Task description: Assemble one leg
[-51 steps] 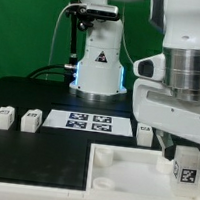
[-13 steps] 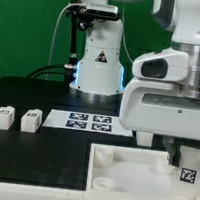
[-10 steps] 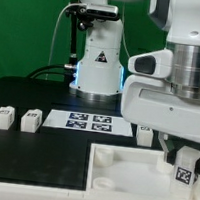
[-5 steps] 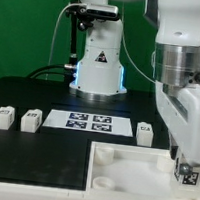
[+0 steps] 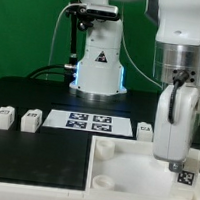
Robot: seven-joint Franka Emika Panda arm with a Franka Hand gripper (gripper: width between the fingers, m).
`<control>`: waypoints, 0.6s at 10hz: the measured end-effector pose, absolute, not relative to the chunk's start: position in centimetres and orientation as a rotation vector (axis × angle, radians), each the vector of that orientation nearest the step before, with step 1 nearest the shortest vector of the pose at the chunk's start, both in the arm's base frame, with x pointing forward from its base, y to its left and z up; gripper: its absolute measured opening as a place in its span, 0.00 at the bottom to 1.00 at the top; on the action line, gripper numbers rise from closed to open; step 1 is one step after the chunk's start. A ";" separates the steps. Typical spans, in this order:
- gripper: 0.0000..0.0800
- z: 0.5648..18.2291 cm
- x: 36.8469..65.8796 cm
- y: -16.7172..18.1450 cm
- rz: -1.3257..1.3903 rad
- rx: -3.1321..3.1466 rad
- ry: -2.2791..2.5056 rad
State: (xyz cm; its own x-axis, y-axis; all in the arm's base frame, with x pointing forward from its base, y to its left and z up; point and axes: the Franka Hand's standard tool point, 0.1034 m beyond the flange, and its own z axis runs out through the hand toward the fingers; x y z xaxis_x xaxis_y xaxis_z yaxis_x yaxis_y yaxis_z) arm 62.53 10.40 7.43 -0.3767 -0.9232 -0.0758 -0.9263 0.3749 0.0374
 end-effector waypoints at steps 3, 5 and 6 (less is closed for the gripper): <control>0.47 7.3 62.4 10.6 0.117 -1.782 2.537; 0.78 7.3 62.4 10.8 0.118 -1.786 2.534; 0.80 7.6 62.2 11.6 0.121 -1.797 2.521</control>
Offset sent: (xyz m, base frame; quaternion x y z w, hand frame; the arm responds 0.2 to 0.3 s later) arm 0.0000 0.0000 0.0000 0.0000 0.0000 0.0000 1.0000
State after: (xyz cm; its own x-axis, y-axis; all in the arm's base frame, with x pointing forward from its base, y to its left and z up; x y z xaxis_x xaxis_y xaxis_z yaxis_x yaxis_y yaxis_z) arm 62.19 11.57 7.63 -0.3267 -0.9417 -0.0803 -0.9451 0.3246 0.0385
